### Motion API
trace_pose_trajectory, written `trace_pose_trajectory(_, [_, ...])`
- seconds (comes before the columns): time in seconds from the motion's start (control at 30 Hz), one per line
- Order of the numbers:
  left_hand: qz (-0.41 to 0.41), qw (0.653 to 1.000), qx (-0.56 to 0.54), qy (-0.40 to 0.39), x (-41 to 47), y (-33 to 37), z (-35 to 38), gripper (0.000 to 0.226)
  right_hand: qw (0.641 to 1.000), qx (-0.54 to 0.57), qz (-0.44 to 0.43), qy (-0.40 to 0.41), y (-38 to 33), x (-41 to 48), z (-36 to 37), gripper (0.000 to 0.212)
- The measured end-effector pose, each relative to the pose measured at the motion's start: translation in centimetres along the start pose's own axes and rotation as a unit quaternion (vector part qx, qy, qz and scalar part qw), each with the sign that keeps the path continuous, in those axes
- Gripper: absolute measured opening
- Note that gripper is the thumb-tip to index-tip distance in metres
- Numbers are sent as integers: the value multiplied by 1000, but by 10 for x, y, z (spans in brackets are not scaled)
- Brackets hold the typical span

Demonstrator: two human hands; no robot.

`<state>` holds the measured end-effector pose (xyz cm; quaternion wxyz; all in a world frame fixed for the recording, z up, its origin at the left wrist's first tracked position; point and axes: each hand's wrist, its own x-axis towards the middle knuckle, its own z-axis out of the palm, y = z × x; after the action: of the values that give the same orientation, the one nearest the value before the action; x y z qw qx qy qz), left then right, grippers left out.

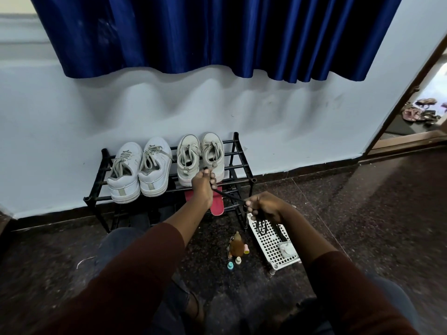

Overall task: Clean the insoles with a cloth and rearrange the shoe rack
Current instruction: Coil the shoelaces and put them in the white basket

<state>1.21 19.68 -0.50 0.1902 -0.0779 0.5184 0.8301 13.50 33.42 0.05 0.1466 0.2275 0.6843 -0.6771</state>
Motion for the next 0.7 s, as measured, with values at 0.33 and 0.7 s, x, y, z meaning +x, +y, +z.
trace_pose_trajectory(0.33, [85,981,167,47,13,-2,-31,27,993,-105,25,41,-4,-11,-14,27])
trace_pose_trajectory(0.7, [98,959,245,-105,-3,-4,-15,23,816,-552,-110,135,-58,-8,9,23])
